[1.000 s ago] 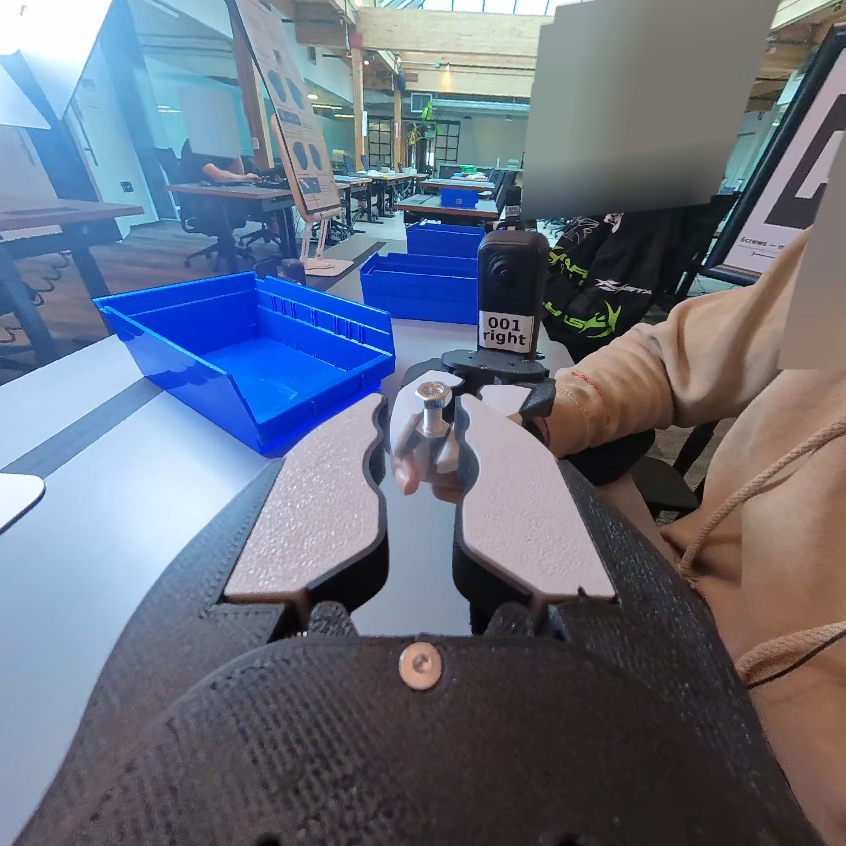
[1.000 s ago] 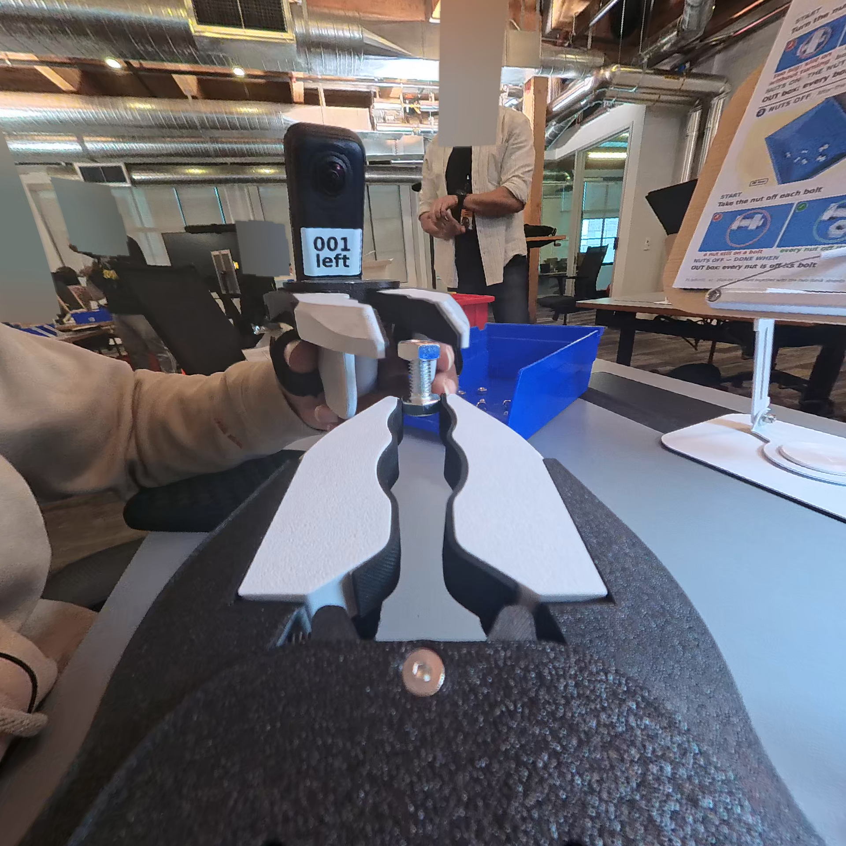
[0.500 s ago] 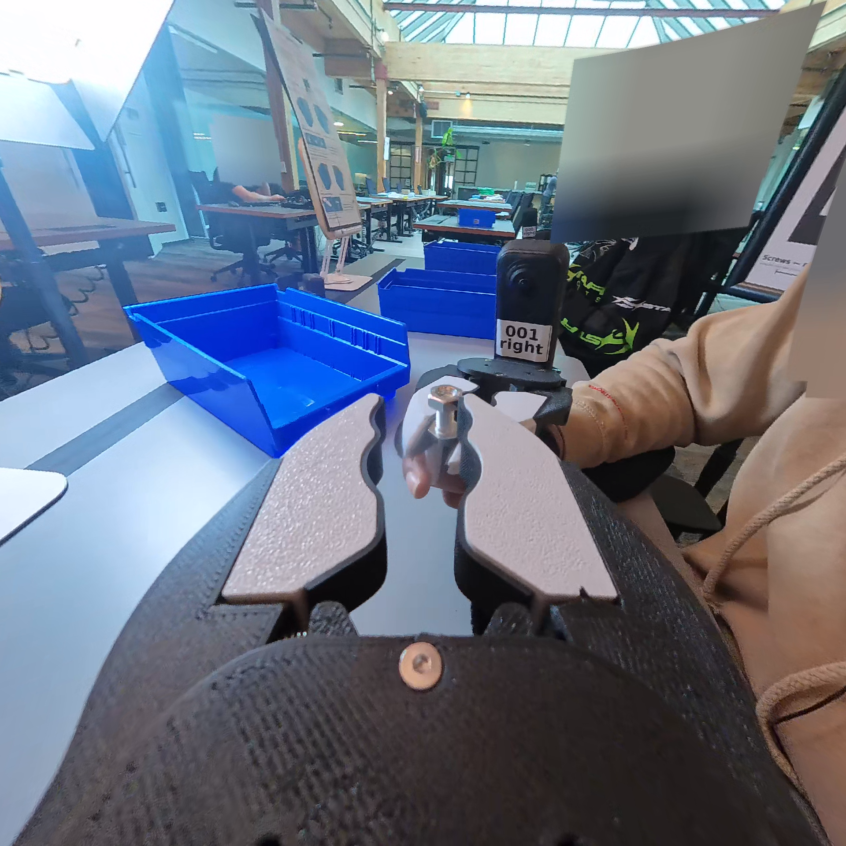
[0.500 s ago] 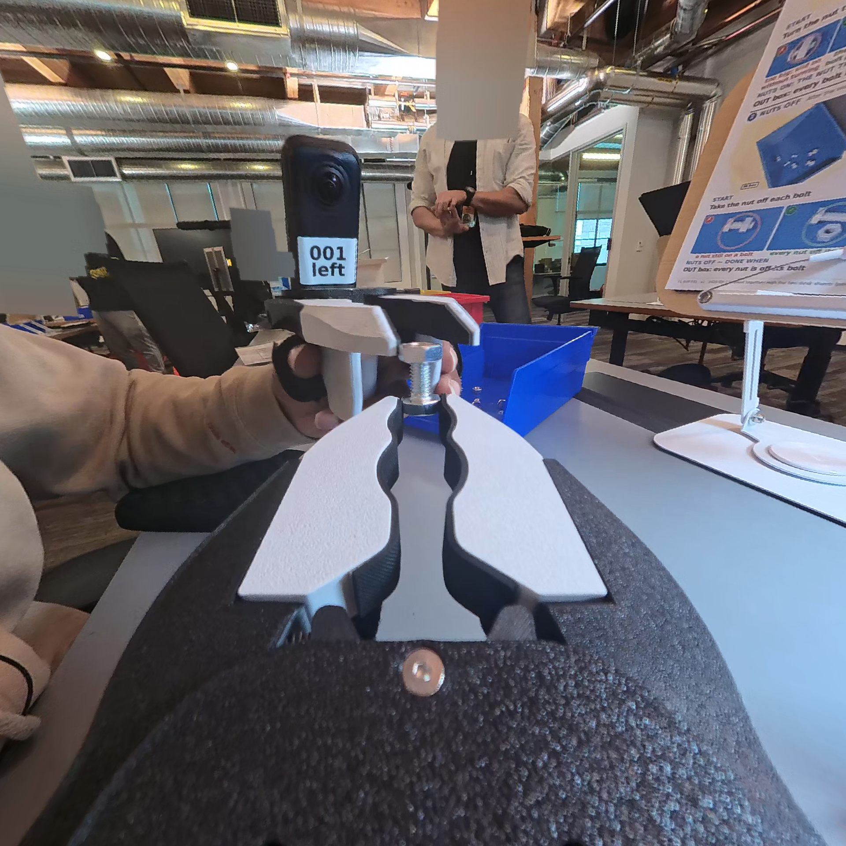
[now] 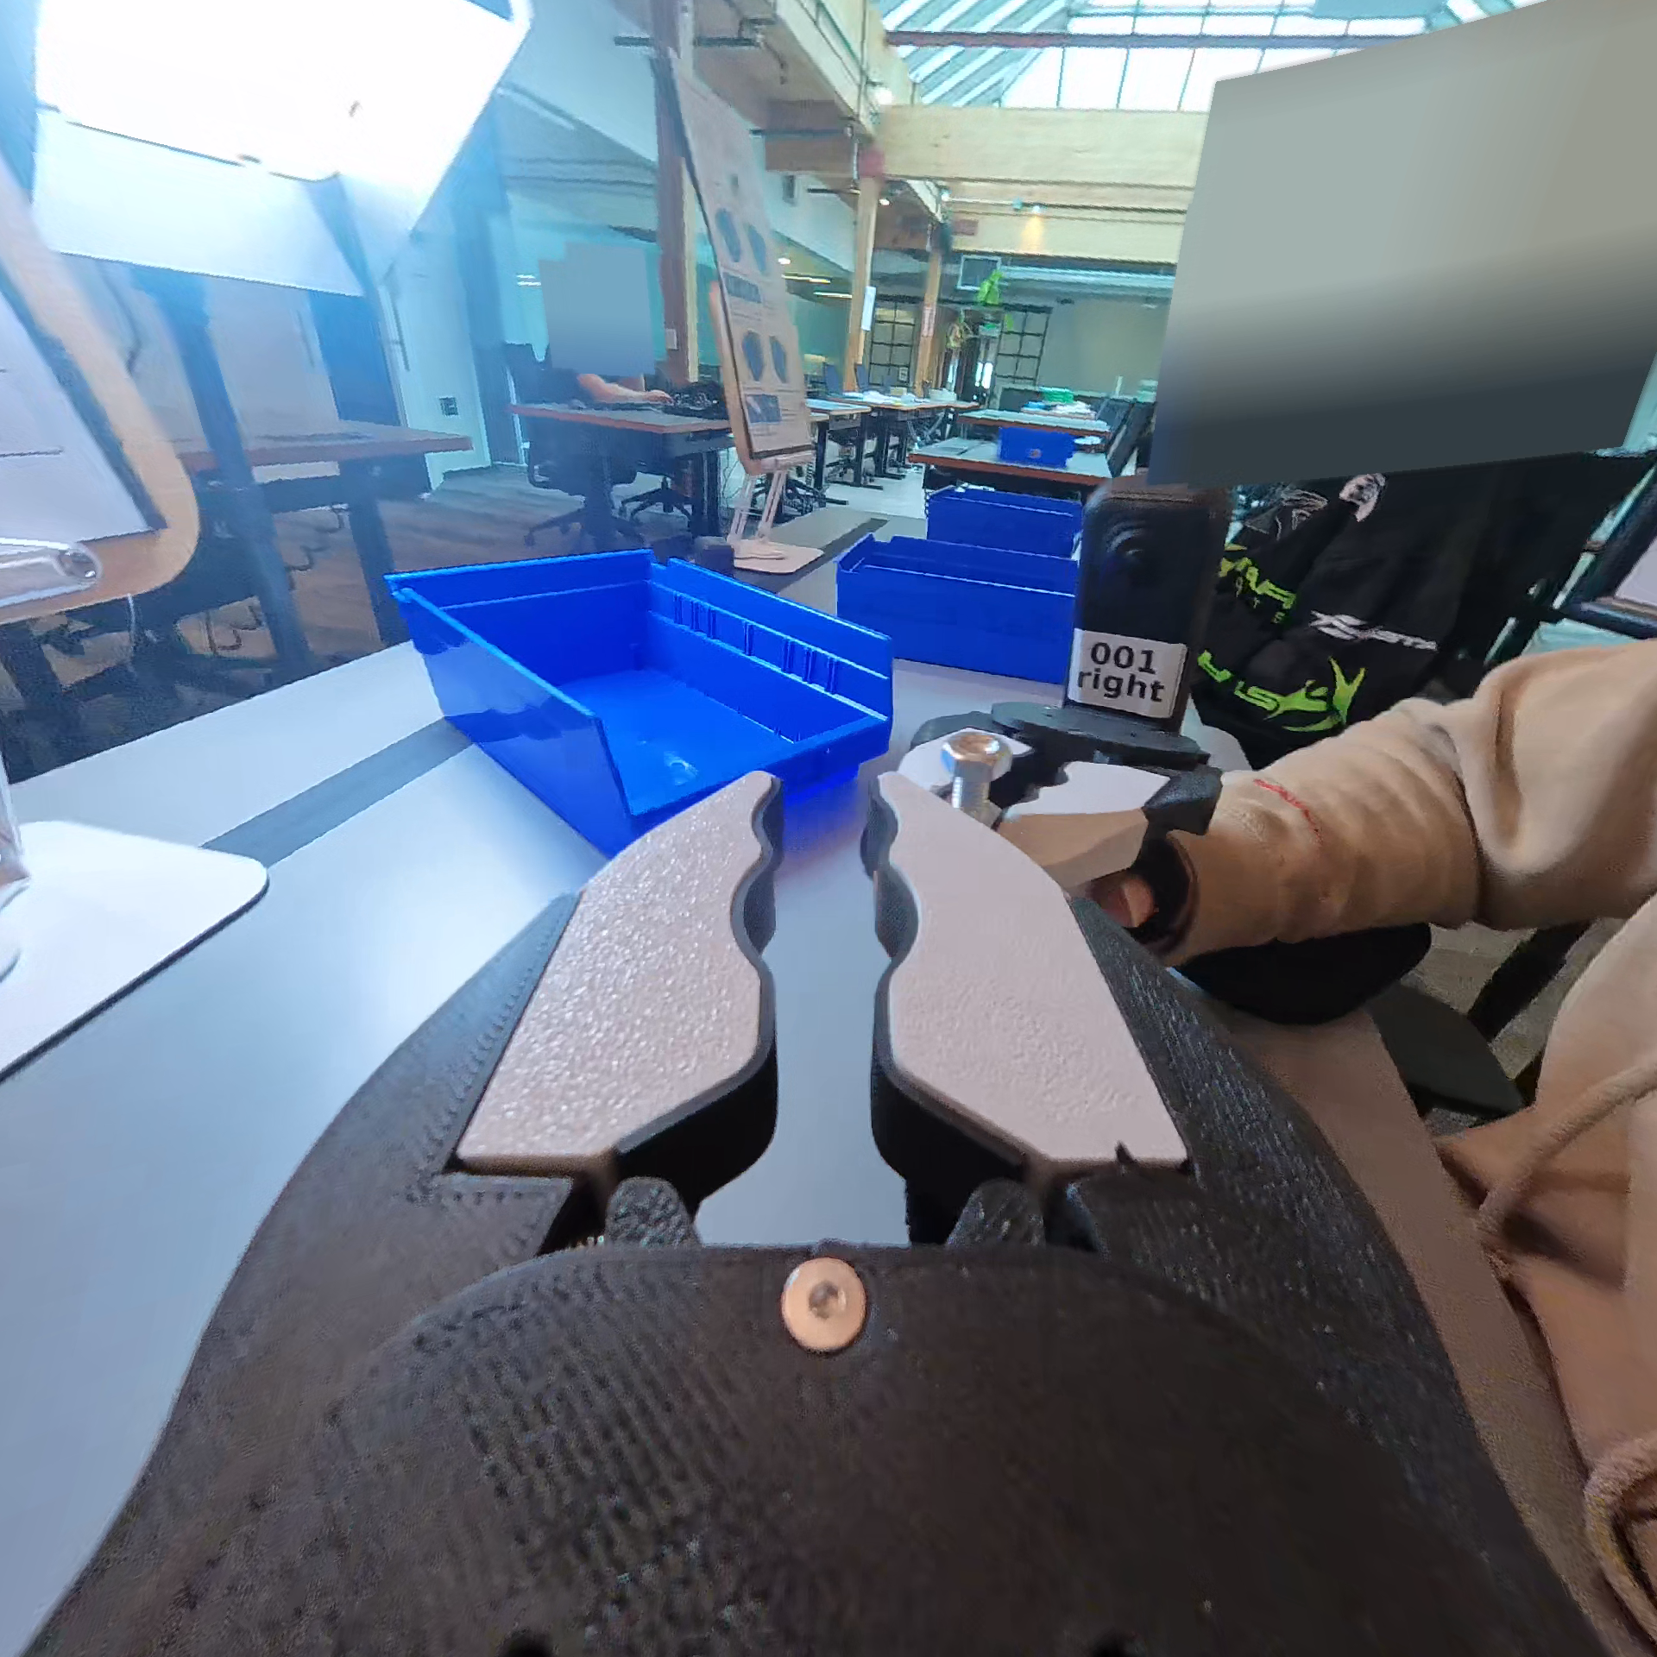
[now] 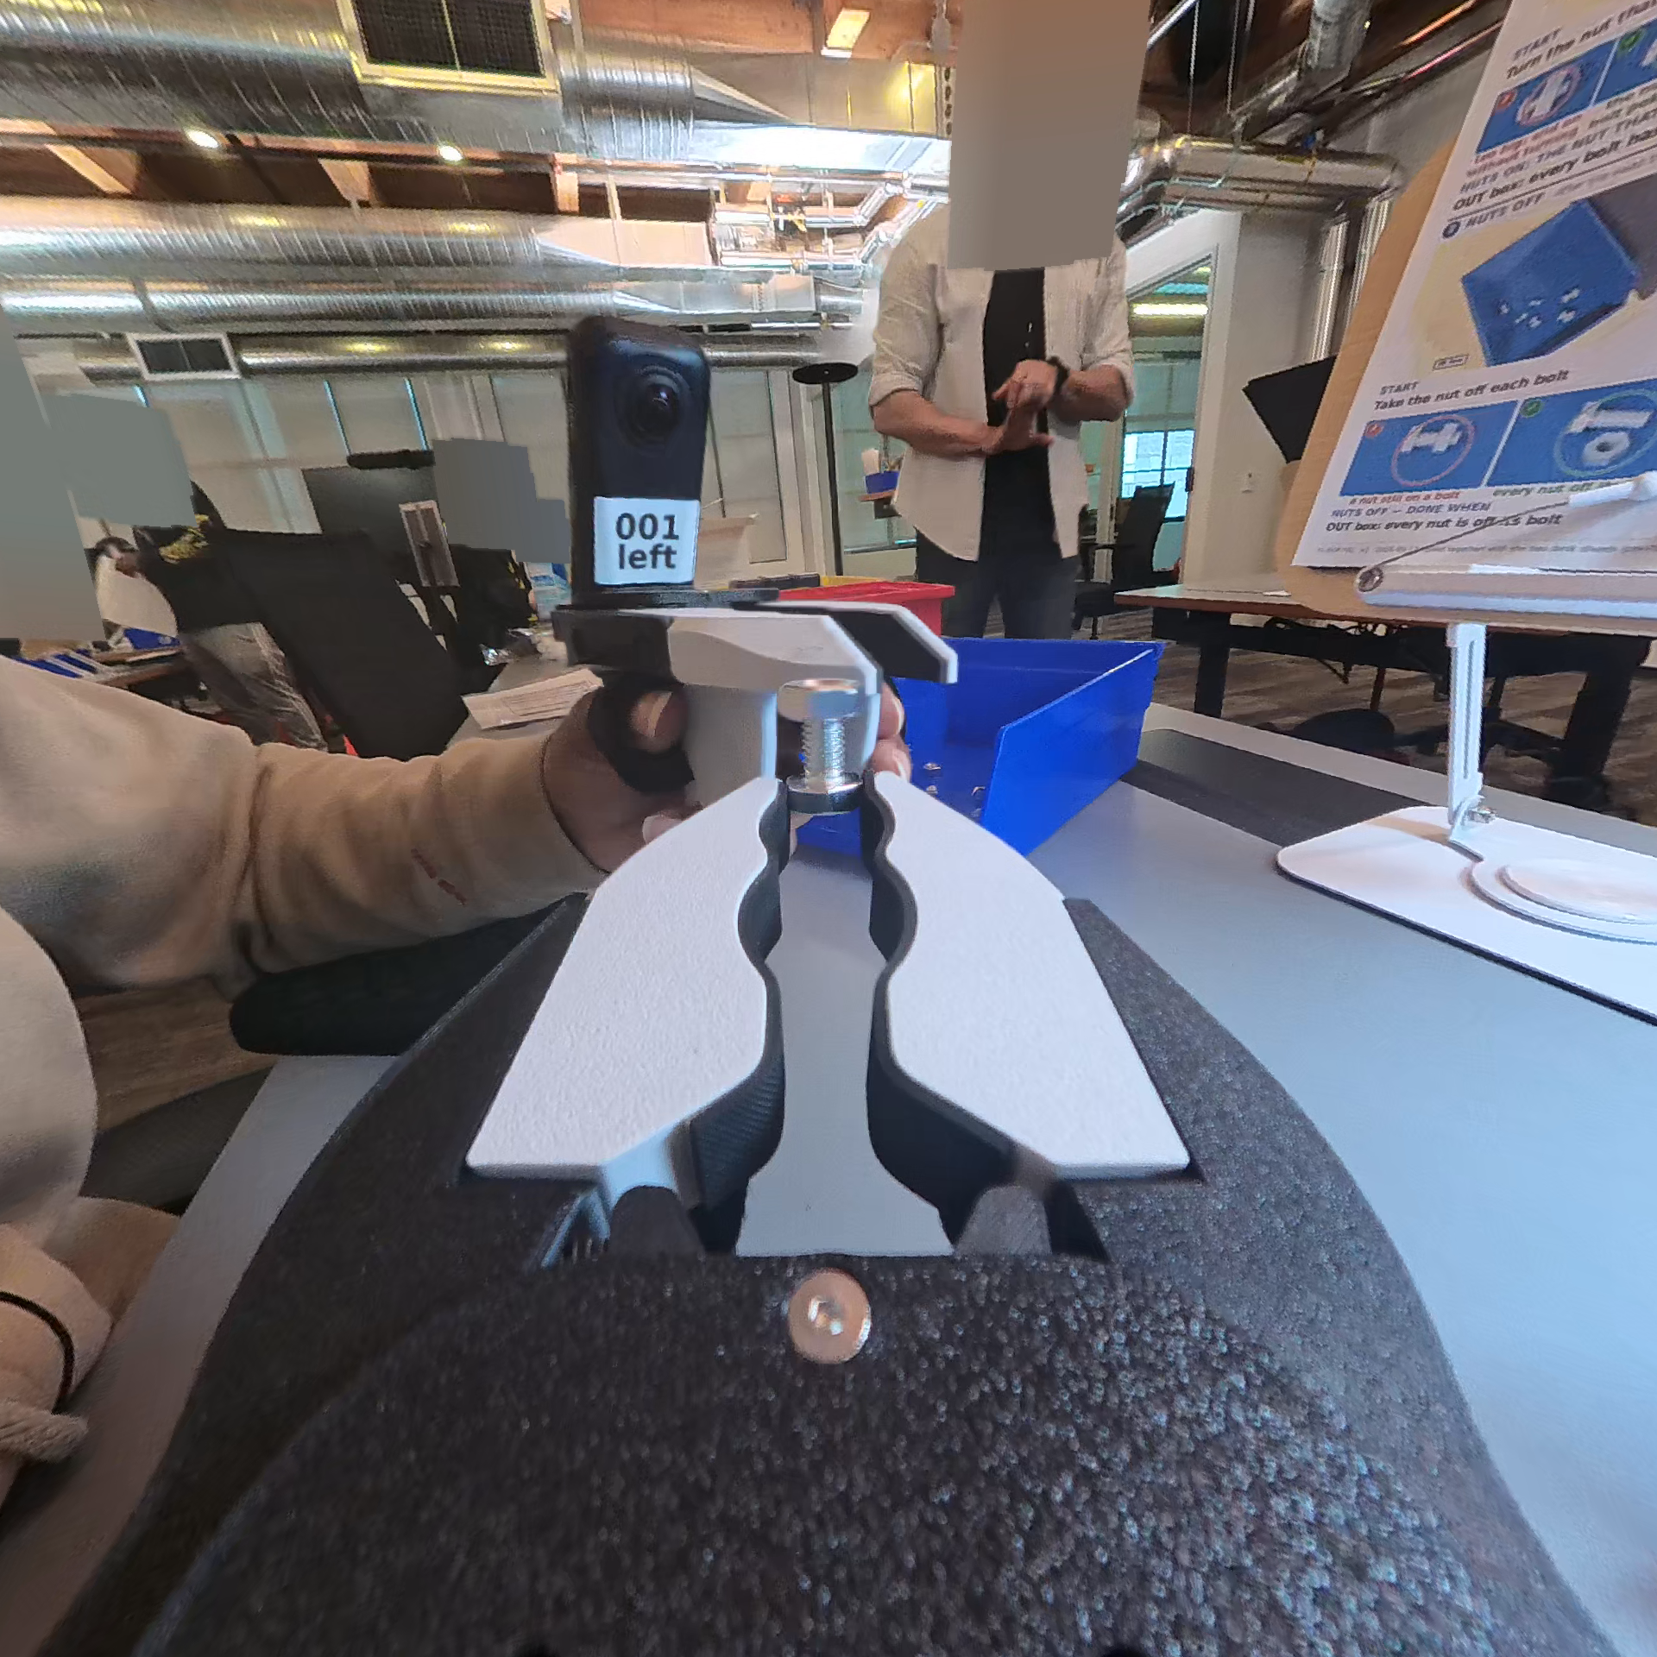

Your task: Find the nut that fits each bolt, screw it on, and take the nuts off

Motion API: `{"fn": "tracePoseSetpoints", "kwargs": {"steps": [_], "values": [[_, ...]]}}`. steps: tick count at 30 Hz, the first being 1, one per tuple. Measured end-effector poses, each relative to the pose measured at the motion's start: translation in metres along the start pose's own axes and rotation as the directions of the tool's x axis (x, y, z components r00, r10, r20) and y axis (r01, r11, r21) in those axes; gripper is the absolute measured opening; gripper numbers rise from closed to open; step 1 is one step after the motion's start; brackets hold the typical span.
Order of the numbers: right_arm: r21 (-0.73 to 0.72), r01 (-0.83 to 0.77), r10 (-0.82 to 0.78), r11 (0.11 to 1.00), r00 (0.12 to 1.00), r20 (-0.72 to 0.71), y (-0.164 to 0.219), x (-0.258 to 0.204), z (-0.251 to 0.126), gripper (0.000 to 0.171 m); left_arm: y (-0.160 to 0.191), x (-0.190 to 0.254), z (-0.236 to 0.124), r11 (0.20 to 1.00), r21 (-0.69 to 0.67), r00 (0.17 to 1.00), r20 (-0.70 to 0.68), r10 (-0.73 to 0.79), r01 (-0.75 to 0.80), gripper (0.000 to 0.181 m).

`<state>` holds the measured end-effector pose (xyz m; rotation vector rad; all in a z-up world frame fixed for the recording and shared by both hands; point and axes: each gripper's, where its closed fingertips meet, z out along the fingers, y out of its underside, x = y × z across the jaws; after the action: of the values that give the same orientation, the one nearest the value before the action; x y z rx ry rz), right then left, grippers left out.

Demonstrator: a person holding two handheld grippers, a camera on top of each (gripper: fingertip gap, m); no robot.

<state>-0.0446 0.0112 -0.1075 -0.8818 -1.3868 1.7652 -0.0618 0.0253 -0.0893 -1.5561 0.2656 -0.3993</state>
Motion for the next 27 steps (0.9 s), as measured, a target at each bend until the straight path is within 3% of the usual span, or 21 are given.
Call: {"fn": "tracePoseSetpoints", "kwargs": {"steps": [7, 10, 12, 17, 20, 27], "values": [[-0.022, 0.003, -0.004, 1.000, 1.000, -0.009, 0.005, 0.000, 0.002, 0.015, -0.001, 0.025, 0.005, 1.000, 0.006, 0.995, -0.101, 0.025, -0.025, 0.034], [-0.017, -0.002, 0.001, 1.000, 1.000, -0.020, 0.004, 0.002, 0.001, 0.015, 0.004, 0.015, 0.005, 1.000, -0.024, 0.998, -0.053, 0.018, -0.019, 0.030], [0.006, -0.025, 0.025, 1.000, 1.000, -0.013, -0.001, 0.005, -0.001, 0.015, 0.003, -0.003, 0.000, 1.000, -0.017, 1.000, 0.025, 0.002, -0.001, 0.015], [0.004, -0.015, 0.015, 1.000, 1.000, -0.014, 0.000, 0.004, 0.000, 0.015, -0.001, 0.014, 0.002, 0.999, 0.015, 0.995, -0.087, -0.046, 0.048, 0.026], [0.004, -0.015, 0.015, 1.000, 1.000, -0.006, 0.001, 0.001, 0.001, 0.015, 0.007, 0.027, 0.009, 0.999, -0.029, 0.990, -0.133, -0.039, 0.035, 0.023], [-0.037, 0.018, -0.019, 0.999, 1.000, -0.016, 0.008, 0.000, 0.003, 0.015, 0.010, 0.032, 0.012, 0.998, -0.040, 0.994, -0.105, 0.040, -0.045, 0.015]]}}
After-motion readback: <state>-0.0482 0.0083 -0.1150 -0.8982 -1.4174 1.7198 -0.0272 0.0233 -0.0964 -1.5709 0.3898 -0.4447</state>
